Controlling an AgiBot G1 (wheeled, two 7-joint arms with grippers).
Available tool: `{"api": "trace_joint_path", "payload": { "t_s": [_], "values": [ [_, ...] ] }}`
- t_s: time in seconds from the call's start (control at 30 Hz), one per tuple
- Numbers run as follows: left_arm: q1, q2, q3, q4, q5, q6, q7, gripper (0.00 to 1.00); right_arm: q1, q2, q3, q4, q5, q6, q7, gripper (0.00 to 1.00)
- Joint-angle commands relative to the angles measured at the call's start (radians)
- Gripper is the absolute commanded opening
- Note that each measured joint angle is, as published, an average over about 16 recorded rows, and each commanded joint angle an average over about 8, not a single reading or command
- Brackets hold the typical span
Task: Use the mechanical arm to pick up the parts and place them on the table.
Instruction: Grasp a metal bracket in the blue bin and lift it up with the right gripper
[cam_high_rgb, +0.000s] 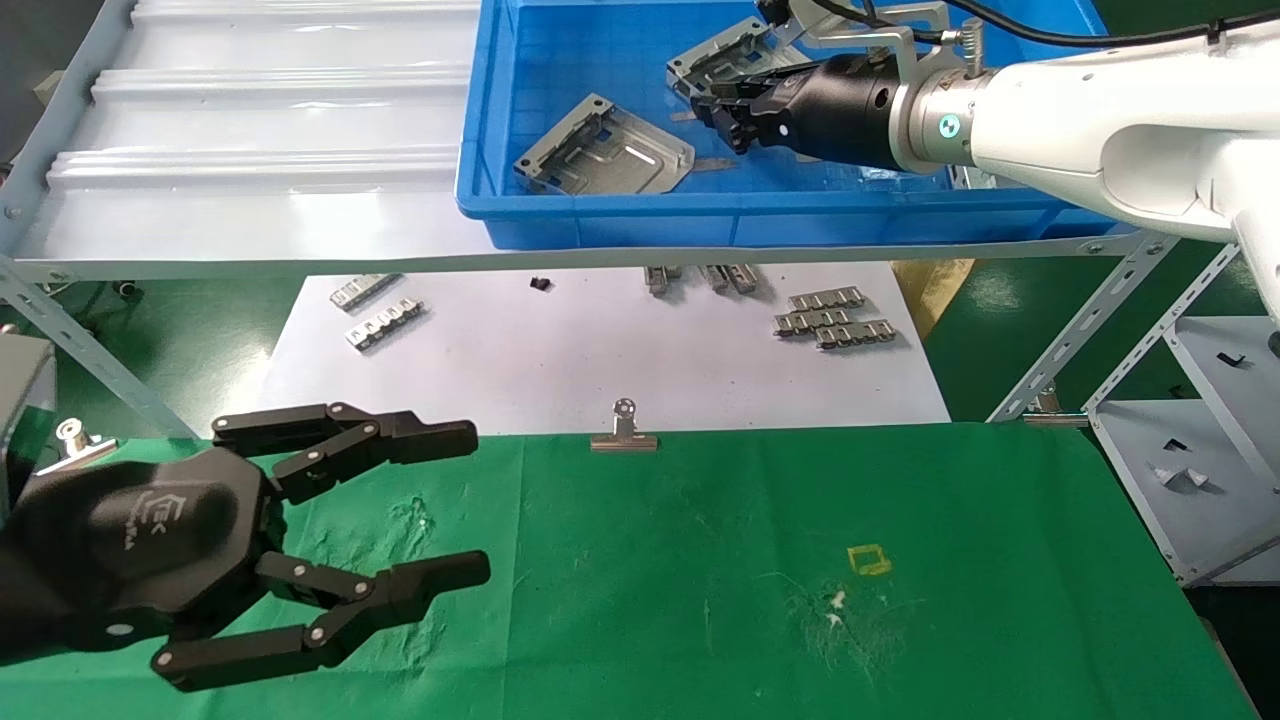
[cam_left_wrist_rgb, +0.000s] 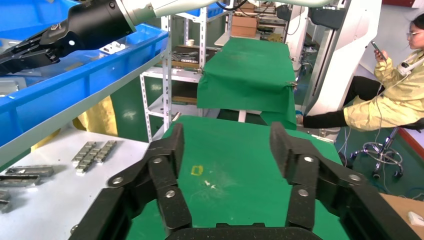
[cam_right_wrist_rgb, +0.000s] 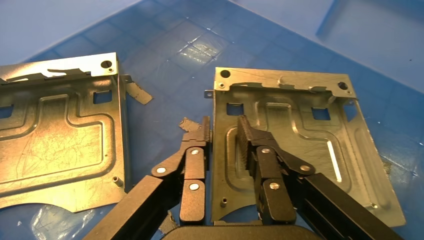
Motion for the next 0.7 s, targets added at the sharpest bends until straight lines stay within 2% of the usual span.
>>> {"api": "trace_joint_path", "payload": {
  "t_s": [0.03,0.37,0.7],
  "values": [
    [0.0,0.0,0.0,0.0,0.0,0.0,0.0,1.0,0.0,0.001,0.0,-0.001,0.004,0.002,-0.001,0.0],
    [0.0,0.0,0.0,0.0,0.0,0.0,0.0,1.0,0.018,0.011,0.027,0.015,0.058,-0.036,-0.083,0.0],
    [0.0,0.0,0.0,0.0,0.0,0.0,0.0,1.0,0.063,0.039,0.058,-0.001,0.112,-0.161,-0.161,0.0]
  ]
}}
